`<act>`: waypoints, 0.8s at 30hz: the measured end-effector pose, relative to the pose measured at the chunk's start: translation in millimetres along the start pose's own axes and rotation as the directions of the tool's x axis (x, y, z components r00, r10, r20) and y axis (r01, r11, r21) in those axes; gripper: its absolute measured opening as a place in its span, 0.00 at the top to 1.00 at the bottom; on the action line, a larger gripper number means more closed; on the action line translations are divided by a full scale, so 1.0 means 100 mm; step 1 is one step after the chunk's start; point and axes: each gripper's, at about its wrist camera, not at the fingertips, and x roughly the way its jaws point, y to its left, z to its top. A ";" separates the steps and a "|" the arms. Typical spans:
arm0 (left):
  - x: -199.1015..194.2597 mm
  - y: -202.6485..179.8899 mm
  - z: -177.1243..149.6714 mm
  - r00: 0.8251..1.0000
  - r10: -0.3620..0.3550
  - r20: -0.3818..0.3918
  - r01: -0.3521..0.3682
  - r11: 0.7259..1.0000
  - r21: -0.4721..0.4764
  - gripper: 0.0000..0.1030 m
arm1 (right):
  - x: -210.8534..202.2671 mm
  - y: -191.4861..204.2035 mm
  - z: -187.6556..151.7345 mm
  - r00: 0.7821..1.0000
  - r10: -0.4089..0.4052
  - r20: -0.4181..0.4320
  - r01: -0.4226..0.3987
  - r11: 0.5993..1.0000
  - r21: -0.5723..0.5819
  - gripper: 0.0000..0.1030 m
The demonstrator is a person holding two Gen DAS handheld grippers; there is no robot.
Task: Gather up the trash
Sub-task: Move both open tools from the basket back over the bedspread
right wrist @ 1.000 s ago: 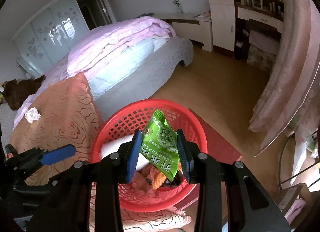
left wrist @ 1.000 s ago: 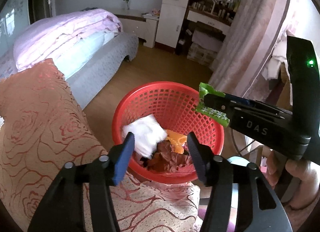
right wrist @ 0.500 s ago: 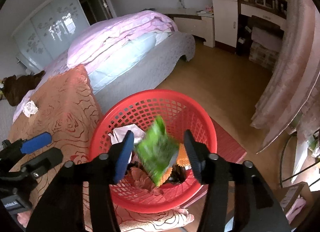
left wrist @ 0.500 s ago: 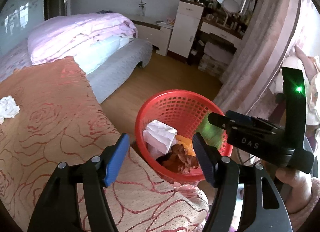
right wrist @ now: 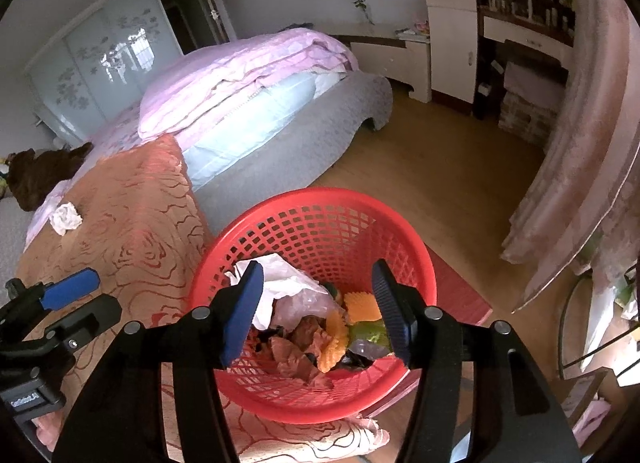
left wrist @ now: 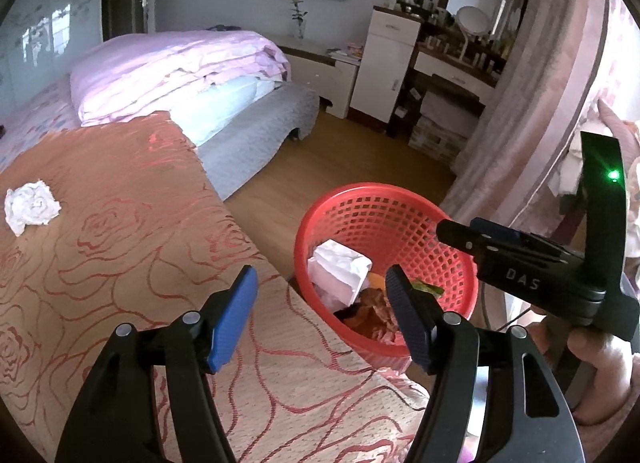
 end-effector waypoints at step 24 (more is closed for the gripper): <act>-0.49 0.84 -0.21 0.965 0.255 0.057 -0.245 0.958 -0.146 0.38 | -0.16 0.75 -0.16 0.996 0.093 0.015 -0.090 0.985 -0.149 0.43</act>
